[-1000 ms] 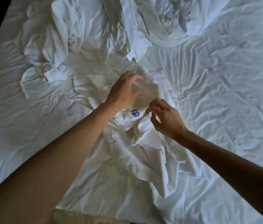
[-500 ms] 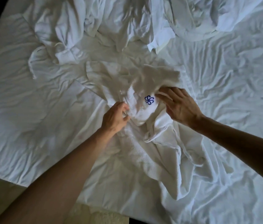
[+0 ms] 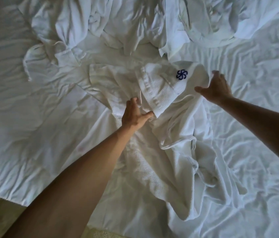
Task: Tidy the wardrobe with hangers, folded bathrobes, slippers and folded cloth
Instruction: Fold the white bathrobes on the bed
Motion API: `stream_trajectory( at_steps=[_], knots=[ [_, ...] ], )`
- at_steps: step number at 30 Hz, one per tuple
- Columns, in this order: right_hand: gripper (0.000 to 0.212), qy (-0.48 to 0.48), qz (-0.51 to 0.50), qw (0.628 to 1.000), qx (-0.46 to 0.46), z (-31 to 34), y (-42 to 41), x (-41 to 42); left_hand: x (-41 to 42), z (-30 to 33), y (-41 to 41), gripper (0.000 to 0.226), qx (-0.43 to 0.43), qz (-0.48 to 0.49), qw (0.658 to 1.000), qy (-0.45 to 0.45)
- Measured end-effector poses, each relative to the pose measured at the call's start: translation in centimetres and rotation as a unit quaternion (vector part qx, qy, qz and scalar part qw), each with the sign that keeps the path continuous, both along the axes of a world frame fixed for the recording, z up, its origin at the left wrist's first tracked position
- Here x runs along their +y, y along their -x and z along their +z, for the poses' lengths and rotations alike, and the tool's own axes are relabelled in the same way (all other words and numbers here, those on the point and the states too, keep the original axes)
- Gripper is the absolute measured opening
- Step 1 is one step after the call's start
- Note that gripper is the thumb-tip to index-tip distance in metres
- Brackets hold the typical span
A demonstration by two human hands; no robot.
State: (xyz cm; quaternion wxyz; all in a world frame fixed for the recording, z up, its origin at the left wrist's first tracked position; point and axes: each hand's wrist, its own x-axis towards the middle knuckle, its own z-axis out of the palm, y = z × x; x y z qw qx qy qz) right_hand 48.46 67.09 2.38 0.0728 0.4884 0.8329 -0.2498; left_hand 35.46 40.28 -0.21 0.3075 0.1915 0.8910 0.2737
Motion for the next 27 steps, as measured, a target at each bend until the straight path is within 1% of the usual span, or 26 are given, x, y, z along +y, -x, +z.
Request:
stream_trajectory(
  at_steps=[2, 4, 5, 6, 8, 9, 11, 12, 14, 17, 20, 21, 24, 25, 27],
  knots=[
    [0.071, 0.101, -0.062, 0.993, 0.001, -0.6, -0.5, -0.3, 0.6, -0.4, 0.2, 0.067, 0.007, 0.003, 1.0, -0.002],
    [0.054, 0.198, -0.121, 0.972, 0.03, -1.2, -0.3, -1.2, 1.0, -0.8, 0.7, 0.058, 0.007, 0.013, 1.0, -0.005],
    [0.048, 0.214, -0.136, 0.966, 0.046, -1.7, -0.1, -1.6, 1.3, -1.1, 1.0, 0.052, 0.006, 0.021, 1.0, -0.004],
    [0.044, 0.209, -0.148, 0.965, 0.058, -2.1, 0.1, -2.2, 1.6, -1.4, 1.5, 0.046, 0.004, 0.032, 0.999, 0.002],
    [0.044, 0.174, -0.175, 0.964, 0.095, -2.1, 0.5, -3.0, 2.3, -1.7, 2.4, 0.029, -0.004, 0.066, 0.998, 0.022],
    [0.042, 0.171, -0.199, 0.956, 0.135, -1.6, 0.7, -3.1, 2.7, -1.6, 2.8, 0.023, -0.006, 0.084, 0.996, 0.03],
    [0.033, 0.192, -0.249, 0.922, 0.226, 0.4, 1.4, -2.7, 3.3, -0.9, 3.6, 0.026, 0.003, 0.097, 0.995, 0.032],
    [0.031, 0.2, -0.262, 0.909, 0.253, 2.1, 1.8, -2.2, 3.5, -0.3, 3.8, 0.028, 0.008, 0.095, 0.995, 0.031],
    [0.032, 0.205, -0.264, 0.897, 0.29, 6.4, 2.9, -1.4, 3.5, 1.0, 4.3, 0.031, 0.008, 0.1, 0.995, 0.022],
    [0.045, 0.232, -0.257, 0.852, 0.392, 13.6, 4.3, 0.5, 4.0, 3.5, 5.9, 0.038, 0.0, 0.136, 0.991, -0.016],
    [0.056, 0.212, -0.241, 0.831, 0.454, 21.7, 5.4, 1.9, 5.5, 7.8, 7.7, 0.037, 0.001, 0.135, 0.99, -0.044],
    [0.055, 0.207, -0.237, 0.82, 0.478, 24.7, 5.6, 2.2, 6.1, 9.8, 8.0, 0.039, 0.007, 0.125, 0.991, -0.052],
    [0.038, 0.191, -0.237, 0.778, 0.55, 33.7, 6.1, 3.6, 8.3, 16.5, 9.1, 0.043, 0.038, 0.094, 0.993, -0.066],
    [0.034, 0.182, -0.226, 0.77, 0.568, 37.1, 6.2, 3.9, 9.0, 18.8, 9.6, 0.043, 0.052, 0.082, 0.993, -0.073],
    [0.035, 0.163, -0.179, 0.757, 0.607, 43.9, 6.4, 4.5, 10.4, 23.8, 10.1, 0.043, 0.068, 0.077, 0.989, -0.104]
  ],
)
